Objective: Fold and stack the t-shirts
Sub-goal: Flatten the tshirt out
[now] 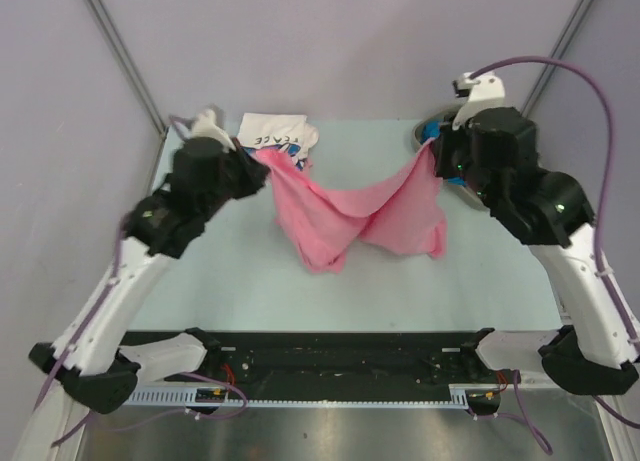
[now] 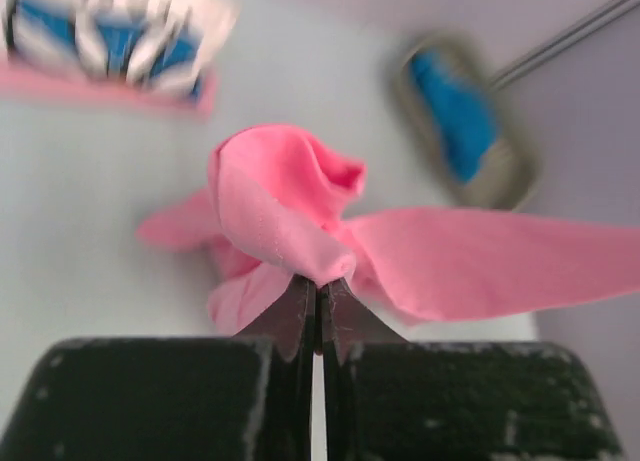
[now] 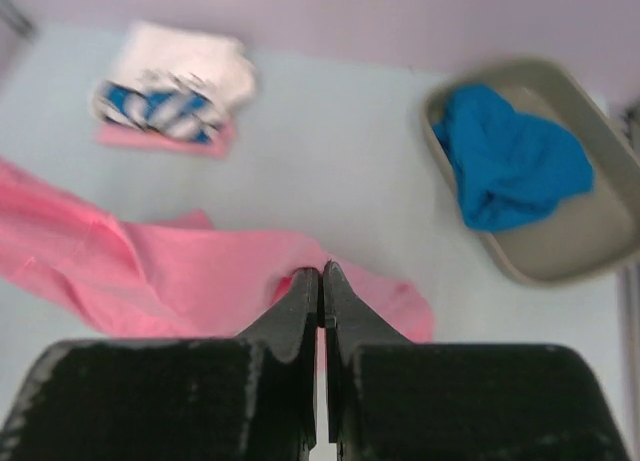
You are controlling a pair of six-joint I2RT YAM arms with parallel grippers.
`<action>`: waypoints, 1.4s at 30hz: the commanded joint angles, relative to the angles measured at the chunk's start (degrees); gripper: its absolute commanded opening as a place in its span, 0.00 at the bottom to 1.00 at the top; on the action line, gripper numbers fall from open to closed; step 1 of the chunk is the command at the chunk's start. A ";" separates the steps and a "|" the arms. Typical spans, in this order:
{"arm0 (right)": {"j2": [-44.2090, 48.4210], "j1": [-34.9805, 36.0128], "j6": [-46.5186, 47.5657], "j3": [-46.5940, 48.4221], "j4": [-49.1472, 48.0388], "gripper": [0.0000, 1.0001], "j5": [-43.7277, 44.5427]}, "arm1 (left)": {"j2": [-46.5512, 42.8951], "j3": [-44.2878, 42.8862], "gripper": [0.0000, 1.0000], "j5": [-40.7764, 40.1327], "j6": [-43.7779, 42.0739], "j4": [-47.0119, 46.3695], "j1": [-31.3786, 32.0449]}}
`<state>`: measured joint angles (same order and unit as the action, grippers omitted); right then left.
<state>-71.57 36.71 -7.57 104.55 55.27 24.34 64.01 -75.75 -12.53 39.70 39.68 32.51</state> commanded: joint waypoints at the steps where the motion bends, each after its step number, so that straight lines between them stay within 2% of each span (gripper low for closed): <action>1: 8.27 2.57 0.28 7.86 -8.84 0.00 -7.54 | -6.95 -20.91 0.00 -2.07 -10.60 10.51 0.18; 6: 12.76 3.02 1.51 10.93 -14.39 0.00 -20.96 | -9.60 -36.19 0.00 6.80 -15.97 10.33 0.10; 8: 14.87 2.93 1.51 11.20 -15.53 0.00 -24.06 | -11.70 -37.80 0.00 9.97 -17.20 7.88 0.10; 11: 19.34 2.41 0.02 9.80 -22.19 0.00 -33.71 | -15.66 -37.98 0.00 15.07 -17.47 2.70 0.18; 14: 21.47 0.83 -1.65 11.54 -24.15 0.00 -36.20 | -18.30 -38.95 0.00 19.12 -17.64 -1.18 0.18; 19: 17.96 -2.95 -1.66 22.35 -17.21 0.00 -37.43 | -15.85 -47.30 0.00 19.30 -19.13 3.03 0.18; 25: 17.26 -4.54 -1.13 19.55 -16.68 0.00 -34.45 | -13.30 -43.53 0.00 15.97 -20.19 2.33 0.18; 30: 13.13 -4.45 0.71 15.08 -14.05 0.00 -25.32 | -6.11 -41.59 0.00 10.97 -23.00 1.37 0.18; 34: 9.79 -4.45 0.89 9.89 -16.67 0.00 -19.95 | 0.74 -43.08 0.00 7.62 -24.85 1.36 0.10; 36: 8.03 -4.63 0.98 8.83 -19.40 0.00 -15.74 | 3.48 -46.05 0.00 8.48 -25.11 1.36 -0.60; 38: 5.93 -4.89 1.42 8.91 -21.94 0.00 -12.84 | 7.96 -48.69 0.00 12.07 -23.36 1.01 -4.54; 39: 4.96 -5.24 1.51 9.09 -23.00 0.00 -12.30 | 9.71 -51.75 0.00 17.49 -22.31 0.66 -9.26; 42: 0.48 -8.93 0.20 11.63 -24.77 0.00 -14.75 | 15.87 -57.21 0.00 24.30 -18.27 -1.18 -17.27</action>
<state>-69.28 30.92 -7.22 112.81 37.71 6.90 76.44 -124.38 2.76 18.68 43.07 24.36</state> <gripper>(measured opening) 0.012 0.011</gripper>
